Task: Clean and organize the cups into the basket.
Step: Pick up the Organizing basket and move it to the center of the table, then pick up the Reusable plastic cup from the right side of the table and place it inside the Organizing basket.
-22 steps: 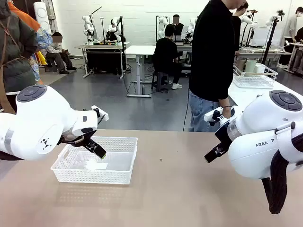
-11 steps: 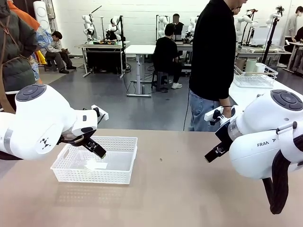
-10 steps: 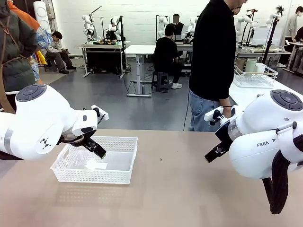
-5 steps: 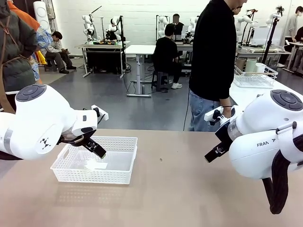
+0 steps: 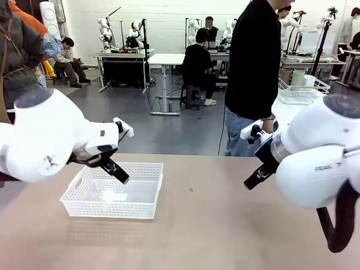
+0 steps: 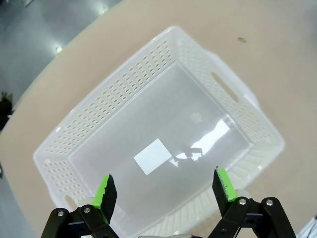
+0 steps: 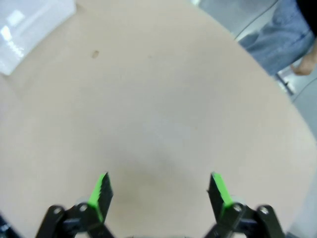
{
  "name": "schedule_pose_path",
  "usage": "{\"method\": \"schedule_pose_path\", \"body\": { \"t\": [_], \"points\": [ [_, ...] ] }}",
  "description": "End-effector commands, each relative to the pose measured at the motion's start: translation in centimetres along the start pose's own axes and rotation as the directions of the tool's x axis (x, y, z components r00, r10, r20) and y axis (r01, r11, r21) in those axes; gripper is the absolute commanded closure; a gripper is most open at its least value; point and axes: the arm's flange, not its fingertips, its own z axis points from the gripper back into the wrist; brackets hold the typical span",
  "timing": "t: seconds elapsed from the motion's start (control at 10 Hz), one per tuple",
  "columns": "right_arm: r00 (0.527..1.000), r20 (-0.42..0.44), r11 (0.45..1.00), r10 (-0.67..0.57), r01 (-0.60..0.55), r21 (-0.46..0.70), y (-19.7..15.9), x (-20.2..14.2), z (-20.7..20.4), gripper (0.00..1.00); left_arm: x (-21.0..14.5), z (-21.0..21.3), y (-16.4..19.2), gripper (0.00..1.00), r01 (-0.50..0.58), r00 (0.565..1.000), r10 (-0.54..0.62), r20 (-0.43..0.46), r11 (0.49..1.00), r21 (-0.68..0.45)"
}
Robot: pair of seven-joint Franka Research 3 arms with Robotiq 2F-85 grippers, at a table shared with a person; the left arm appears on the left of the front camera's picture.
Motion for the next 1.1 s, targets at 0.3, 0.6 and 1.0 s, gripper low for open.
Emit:
{"method": "schedule_pose_path", "body": {
  "t": [0.3, 0.6, 1.0],
  "points": [
    [0.989, -0.131, 0.986, 0.074, -0.092, -0.139, 7.6, -11.8, 12.2, 0.0, -9.9, 15.7, -3.4, 0.0, 0.137, 0.988, -0.145, 0.053, 0.983, 0.126],
    [0.99, -0.121, 0.987, 0.071, -0.087, -0.132, 5.2, -1.3, 15.1, 0.0, -1.0, 18.9, -1.0, 0.0, 0.124, 0.99, -0.129, 0.049, 0.987, 0.104],
    [0.996, 0.07, 0.995, -0.063, 0.057, 0.076, 3.4, -2.3, 18.1, 0.0, -1.3, 20.8, 1.8, 0.0, 0.03, 0.983, -0.005, 0.185, 0.99, -0.134]
  ]
}}
